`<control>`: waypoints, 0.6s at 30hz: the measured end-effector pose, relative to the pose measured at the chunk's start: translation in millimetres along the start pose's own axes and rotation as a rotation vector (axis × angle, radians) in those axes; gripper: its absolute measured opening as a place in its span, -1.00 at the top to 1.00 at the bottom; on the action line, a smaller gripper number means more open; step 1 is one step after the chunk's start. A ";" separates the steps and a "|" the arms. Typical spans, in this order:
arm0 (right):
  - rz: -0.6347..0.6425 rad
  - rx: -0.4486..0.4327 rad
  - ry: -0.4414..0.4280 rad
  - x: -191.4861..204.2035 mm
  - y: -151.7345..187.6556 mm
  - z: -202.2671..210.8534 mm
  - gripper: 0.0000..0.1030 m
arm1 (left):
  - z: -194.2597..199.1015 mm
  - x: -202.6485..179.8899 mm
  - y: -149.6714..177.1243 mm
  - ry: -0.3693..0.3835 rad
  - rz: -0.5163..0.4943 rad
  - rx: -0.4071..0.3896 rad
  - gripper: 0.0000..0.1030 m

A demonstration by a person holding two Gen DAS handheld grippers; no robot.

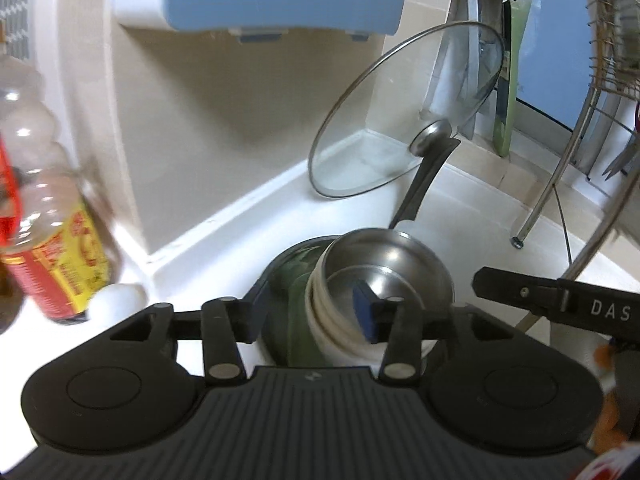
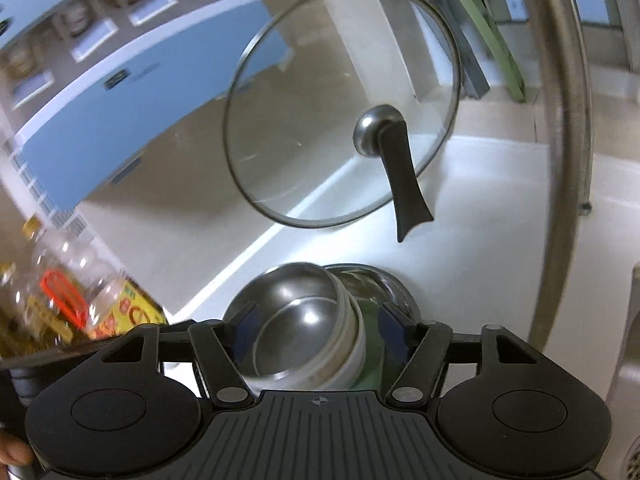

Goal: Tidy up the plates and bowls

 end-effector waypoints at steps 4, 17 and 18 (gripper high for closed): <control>0.104 -0.023 0.000 8.0 15.7 13.5 -0.32 | 27.2 -5.9 18.5 -0.042 -0.015 -0.030 -0.11; 0.096 0.090 -0.033 7.6 96.8 48.5 -0.32 | 95.6 -3.0 84.6 -0.088 0.002 -0.037 -0.31; 0.096 0.093 -0.019 8.9 101.7 52.3 -0.32 | 98.9 -2.3 89.0 -0.086 0.001 -0.029 -0.31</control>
Point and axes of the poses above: each gripper's, at about its wrist camera, not at the fingertips, and z roughly against the way its jaws point, x to its left, y to its underside, the point moved 7 cm from there along -z, roughly the way its jaws point, and after that the axes turned 7 degrees about y, right-handed, at the moved point
